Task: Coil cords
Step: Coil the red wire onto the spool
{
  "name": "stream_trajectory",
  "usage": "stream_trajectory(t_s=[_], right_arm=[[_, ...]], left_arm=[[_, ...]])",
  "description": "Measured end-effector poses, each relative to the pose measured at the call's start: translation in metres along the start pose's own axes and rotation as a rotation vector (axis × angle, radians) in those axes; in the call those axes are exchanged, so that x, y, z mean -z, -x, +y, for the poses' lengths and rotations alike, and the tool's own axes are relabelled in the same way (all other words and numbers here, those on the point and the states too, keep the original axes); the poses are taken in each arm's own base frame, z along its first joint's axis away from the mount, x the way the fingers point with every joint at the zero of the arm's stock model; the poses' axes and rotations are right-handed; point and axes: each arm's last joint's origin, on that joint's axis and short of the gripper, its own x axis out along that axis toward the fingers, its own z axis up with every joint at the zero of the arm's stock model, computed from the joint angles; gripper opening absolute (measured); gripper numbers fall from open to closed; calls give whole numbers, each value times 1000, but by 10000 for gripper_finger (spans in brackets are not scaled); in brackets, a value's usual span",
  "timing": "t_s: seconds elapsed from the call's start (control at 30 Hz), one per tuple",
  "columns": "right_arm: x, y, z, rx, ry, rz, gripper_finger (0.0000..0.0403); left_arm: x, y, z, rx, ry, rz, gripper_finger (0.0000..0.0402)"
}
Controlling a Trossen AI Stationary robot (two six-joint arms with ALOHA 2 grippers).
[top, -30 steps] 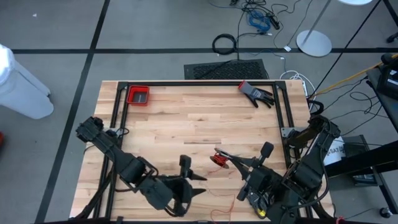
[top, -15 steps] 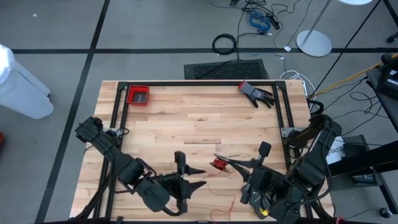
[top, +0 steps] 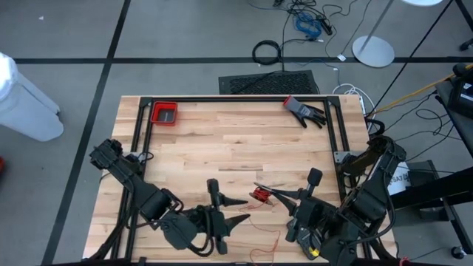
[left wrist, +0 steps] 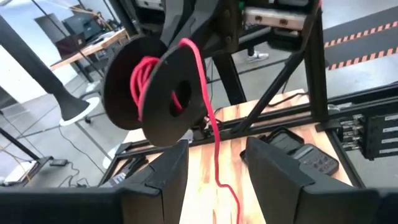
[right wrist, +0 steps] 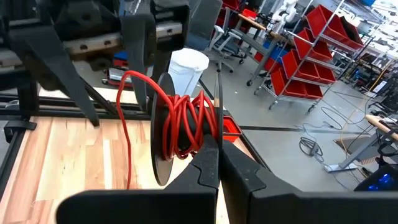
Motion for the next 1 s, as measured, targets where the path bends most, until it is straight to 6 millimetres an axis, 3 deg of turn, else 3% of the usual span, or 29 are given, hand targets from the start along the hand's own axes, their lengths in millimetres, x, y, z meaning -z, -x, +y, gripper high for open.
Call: stream_trajectory(t_s=[0.33, 0.7, 0.83, 1.0], right_arm=[[0, 0, 0, 0, 0, 0, 0], [0, 0, 0, -3, 2, 1, 0], [0, 0, 1, -33, 2, 15, 0], [1, 0, 2, -59, 9, 27, 0]], left_arm=[[1, -5, 4, -6, -7, 8, 150], [3, -4, 6, -113, -77, 34, 9], [3, 2, 4, -226, -133, 57, 8], [2, 9, -1, -238, -165, 57, 3]])
